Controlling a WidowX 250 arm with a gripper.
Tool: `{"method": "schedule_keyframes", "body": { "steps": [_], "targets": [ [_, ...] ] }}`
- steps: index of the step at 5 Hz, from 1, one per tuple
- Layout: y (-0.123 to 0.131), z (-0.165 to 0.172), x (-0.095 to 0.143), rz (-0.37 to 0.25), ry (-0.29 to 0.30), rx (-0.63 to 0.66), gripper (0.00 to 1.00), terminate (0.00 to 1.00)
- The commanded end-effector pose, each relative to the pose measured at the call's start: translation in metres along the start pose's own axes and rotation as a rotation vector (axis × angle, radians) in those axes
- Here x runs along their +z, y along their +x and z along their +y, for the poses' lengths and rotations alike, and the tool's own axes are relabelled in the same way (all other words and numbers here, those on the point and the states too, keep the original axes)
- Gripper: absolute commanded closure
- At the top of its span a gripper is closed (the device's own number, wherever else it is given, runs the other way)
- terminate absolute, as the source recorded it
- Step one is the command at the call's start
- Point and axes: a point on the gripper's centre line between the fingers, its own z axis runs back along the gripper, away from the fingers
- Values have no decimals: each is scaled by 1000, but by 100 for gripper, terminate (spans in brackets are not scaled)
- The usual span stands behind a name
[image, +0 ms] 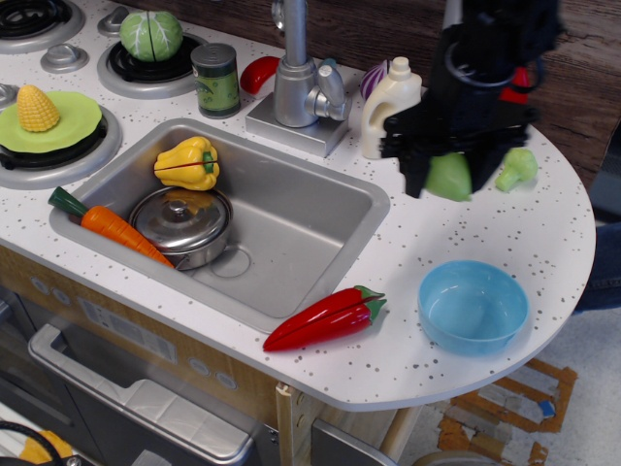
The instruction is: Put pear in bowl
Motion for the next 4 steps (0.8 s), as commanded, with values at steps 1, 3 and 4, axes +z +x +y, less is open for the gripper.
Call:
{"method": "schedule_keyframes", "body": {
  "steps": [1,3,4],
  "targets": [
    [-27,-13,16,-25,-64,76,100,0],
    [-48,-20,3,-31,-114,86,100,0],
    [-48,-20,3,-31,-114,86,0,0]
  ]
}}
